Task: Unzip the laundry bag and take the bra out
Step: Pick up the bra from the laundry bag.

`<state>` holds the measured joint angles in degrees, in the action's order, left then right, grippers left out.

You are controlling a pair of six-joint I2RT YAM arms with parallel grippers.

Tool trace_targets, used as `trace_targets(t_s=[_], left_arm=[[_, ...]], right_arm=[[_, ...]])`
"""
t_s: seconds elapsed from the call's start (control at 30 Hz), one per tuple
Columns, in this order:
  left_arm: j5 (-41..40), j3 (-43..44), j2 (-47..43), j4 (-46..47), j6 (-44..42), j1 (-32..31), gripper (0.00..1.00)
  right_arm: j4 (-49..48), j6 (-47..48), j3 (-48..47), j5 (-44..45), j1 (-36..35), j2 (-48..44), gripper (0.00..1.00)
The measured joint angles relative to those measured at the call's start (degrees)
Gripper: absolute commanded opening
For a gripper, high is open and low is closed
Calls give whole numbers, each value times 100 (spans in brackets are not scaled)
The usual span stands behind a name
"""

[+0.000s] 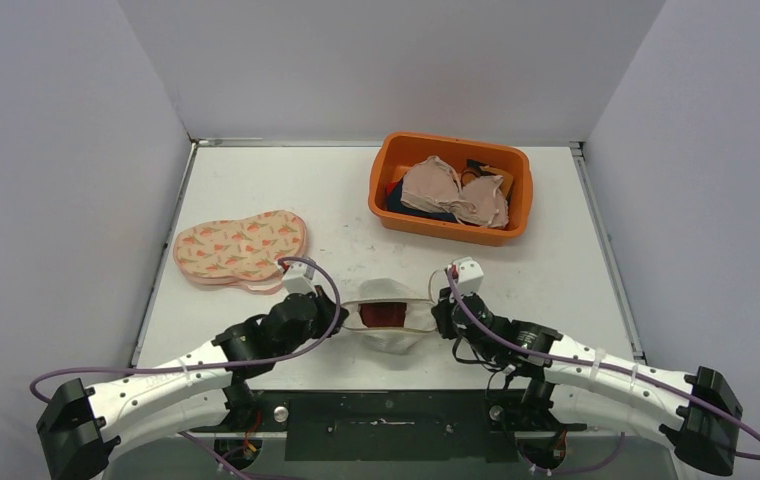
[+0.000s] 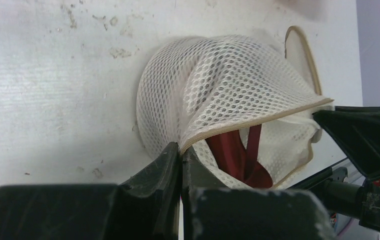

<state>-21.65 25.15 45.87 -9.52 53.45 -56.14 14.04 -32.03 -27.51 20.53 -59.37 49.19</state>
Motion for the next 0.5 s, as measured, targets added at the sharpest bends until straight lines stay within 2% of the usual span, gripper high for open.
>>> trace_targets(t_s=[0.07, 0.1, 0.17, 0.23, 0.3, 0.4, 0.5], left_arm=[[120, -205, -2, 9, 114, 0, 0], [162, -243, -2, 11, 153, 0, 0], [225, -251, -15, 46, 192, 0, 0], [271, -251, -63, 118, 229, 0, 0], [295, -251, -103, 157, 249, 0, 0], [356, -236, -120, 179, 280, 0, 0], [415, -151, -118, 164, 289, 0, 0]], right_arm=[[22, -55, 101, -55, -28, -146, 7], [28, -70, 107, -81, -37, -227, 11], [33, -107, 107, -114, -72, -407, 26], [111, -149, 79, -142, -74, -562, 47], [271, -149, -37, -168, -74, -671, 58], [553, -42, -415, -201, -76, -719, 61], [647, 61, -839, -306, -83, -717, 57]])
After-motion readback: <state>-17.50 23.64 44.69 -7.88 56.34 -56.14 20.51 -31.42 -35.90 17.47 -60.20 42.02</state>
